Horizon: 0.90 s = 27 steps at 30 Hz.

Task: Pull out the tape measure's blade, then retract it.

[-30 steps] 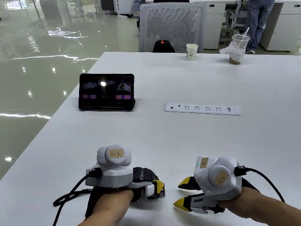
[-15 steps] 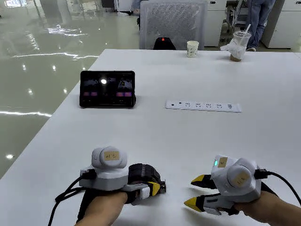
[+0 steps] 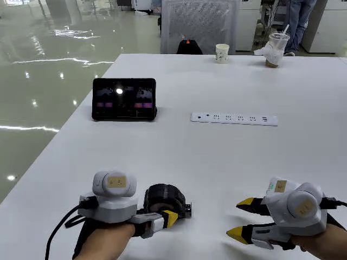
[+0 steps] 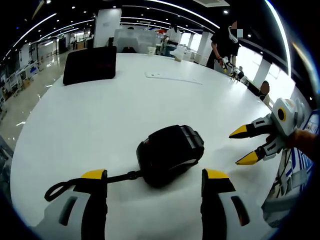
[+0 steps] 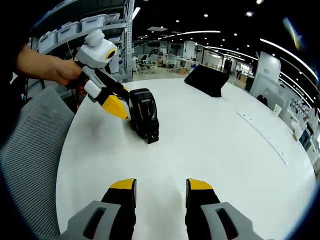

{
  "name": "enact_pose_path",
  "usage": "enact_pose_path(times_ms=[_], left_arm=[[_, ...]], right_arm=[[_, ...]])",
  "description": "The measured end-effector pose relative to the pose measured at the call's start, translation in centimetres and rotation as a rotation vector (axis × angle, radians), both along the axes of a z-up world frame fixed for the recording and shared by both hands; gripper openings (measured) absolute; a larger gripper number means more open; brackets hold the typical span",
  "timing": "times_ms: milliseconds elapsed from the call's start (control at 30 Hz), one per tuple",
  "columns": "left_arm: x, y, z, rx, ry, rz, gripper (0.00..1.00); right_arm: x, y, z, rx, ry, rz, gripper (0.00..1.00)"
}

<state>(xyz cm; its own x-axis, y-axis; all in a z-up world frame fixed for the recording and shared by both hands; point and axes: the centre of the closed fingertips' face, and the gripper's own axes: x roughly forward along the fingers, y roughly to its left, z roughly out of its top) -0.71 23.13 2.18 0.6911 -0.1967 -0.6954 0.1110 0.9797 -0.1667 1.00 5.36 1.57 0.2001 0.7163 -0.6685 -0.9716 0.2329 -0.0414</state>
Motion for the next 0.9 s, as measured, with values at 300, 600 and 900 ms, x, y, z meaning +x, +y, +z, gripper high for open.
enact_pose_path(times_ms=[300, 600, 900], left_arm=[[-1.0, 0.2, 0.7, 0.015, -0.025, -0.063, 0.74], [-1.8, 0.0, 1.4, 0.010, -0.063, -0.127, 0.74], [-2.2, -0.3, 2.8, 0.004, -0.123, -0.196, 0.79]], right_arm=[[-0.8, -1.4, 0.5, 0.014, -0.001, -0.032, 0.40], [-1.4, -2.6, 1.1, 0.037, -0.001, -0.074, 0.44], [-1.8, -3.8, 2.1, 0.083, -0.006, -0.124, 0.49]])
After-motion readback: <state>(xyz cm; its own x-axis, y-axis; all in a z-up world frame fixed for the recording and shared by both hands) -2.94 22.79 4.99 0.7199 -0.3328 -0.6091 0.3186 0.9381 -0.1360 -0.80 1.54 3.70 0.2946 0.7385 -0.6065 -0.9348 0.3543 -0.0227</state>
